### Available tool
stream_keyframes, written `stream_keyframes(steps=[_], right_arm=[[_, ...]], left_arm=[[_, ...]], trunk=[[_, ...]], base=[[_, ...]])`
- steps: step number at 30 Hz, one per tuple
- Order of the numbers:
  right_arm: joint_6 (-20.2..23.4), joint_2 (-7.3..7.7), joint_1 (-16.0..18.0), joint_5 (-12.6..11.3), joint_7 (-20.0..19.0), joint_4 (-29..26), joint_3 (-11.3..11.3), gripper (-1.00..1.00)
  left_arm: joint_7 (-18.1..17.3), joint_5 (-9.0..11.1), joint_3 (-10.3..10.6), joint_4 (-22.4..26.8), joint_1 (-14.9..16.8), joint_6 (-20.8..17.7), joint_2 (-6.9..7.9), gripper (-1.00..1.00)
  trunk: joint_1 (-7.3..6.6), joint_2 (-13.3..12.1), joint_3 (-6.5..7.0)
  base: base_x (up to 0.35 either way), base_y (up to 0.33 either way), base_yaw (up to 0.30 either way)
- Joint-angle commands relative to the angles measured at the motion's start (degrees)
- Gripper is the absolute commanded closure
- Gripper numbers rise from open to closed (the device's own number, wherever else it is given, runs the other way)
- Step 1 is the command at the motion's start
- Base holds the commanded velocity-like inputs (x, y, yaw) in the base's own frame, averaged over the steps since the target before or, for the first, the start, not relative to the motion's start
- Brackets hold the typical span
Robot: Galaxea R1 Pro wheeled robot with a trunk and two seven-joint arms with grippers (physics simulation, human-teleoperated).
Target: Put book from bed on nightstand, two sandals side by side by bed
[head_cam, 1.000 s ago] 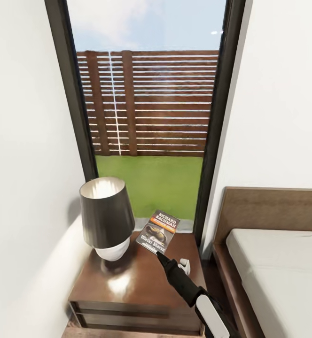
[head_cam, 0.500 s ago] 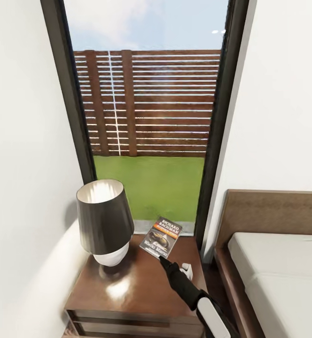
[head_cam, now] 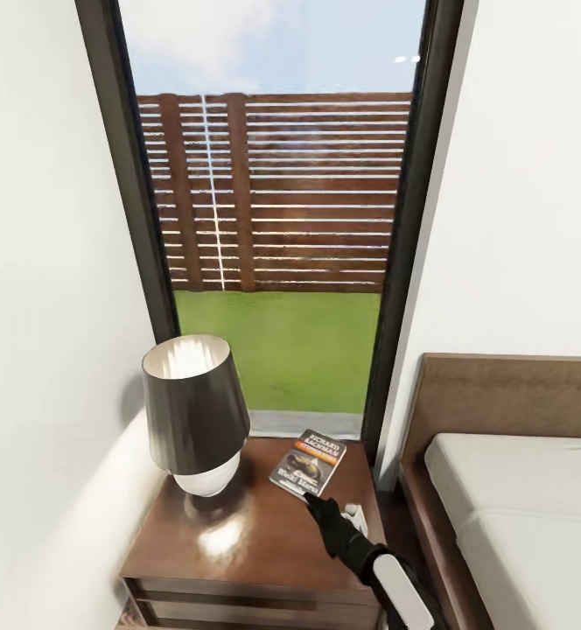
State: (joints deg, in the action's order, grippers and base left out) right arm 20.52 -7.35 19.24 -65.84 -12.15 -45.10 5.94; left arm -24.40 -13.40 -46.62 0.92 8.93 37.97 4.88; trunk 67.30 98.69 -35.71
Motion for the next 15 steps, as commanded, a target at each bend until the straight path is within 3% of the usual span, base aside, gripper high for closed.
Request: stream_keyframes(steps=[1,8,15], right_arm=[[0.2,0.00,0.0,-0.5,0.0,0.0,0.0,1.00],[1.6,0.27,3.1,-3.2,3.0,3.4,0.0,1.00],[1.4,0.31,7.0,-3.9,4.8,9.1,0.0,1.00]], left_arm=[[-0.2,-0.4,-0.5,0.0,0.0,0.1,0.02,-1.00],[-0.4,-0.4,-0.5,0.0,0.0,0.1,0.22,-1.00],[-0.5,-0.4,-0.5,0.0,0.0,0.1,0.75,-1.00]], trunk=[[-0.01,0.0,-0.06],[-0.01,0.0,-0.06],[-0.01,0.0,-0.06]], base=[[0.000,0.000,0.000],[0.000,0.000,0.000],[0.000,0.000,0.000]])
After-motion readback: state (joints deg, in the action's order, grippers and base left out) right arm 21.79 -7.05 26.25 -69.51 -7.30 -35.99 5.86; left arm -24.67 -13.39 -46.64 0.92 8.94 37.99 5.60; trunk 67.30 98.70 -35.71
